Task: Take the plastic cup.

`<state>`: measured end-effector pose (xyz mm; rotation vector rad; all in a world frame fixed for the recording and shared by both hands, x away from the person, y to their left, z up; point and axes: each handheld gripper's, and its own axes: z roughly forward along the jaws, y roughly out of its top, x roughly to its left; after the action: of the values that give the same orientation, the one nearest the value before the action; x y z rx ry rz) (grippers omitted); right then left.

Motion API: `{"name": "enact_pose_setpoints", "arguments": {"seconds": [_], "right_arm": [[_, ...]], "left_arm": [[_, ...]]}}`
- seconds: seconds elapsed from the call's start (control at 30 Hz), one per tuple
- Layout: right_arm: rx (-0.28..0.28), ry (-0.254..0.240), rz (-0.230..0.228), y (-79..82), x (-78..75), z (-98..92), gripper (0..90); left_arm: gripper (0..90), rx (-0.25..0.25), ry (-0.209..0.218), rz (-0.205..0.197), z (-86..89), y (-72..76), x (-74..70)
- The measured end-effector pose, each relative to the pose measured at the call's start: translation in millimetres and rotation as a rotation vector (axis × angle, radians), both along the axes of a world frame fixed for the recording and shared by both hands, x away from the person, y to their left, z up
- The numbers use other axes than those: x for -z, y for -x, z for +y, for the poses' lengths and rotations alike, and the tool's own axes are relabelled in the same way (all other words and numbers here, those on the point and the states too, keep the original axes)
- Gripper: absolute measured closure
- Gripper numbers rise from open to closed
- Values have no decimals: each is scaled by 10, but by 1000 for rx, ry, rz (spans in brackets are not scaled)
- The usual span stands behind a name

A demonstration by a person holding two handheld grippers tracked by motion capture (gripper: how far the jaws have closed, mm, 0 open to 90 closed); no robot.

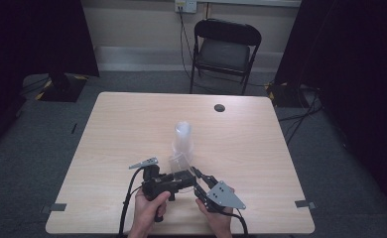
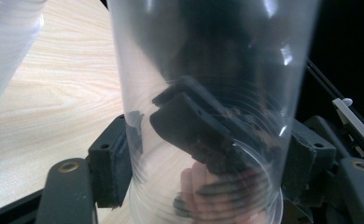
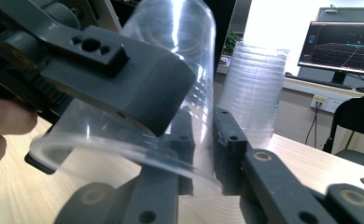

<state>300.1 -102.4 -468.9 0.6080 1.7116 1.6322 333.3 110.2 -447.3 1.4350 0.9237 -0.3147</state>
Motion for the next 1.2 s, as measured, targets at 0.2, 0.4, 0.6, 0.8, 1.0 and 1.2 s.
{"name": "enact_pose_setpoints", "arguments": {"seconds": [0.2, 0.4, 0.6, 0.8, 1.0, 1.2], "right_arm": [[3, -13, 6, -2, 4, -12, 836], [-4, -15, 6, 5, 5, -5, 852], [-10, -27, 10, -4, 8, -19, 866], [-9, -63, 58, -32, 18, -70, 865], [26, -87, 74, -49, 19, -175, 876], [21, -128, 147, -86, 21, -242, 875]], "left_arm": [[265, -17, -8, -3, 18, 6, -9], [257, -10, -15, -25, 49, 8, -33], [252, -12, -30, -46, 54, 25, -67], [214, -13, -50, -64, 74, 29, -71], [216, -43, -69, -90, 162, 29, -96], [215, -90, -168, -164, 191, 43, -104]]}}
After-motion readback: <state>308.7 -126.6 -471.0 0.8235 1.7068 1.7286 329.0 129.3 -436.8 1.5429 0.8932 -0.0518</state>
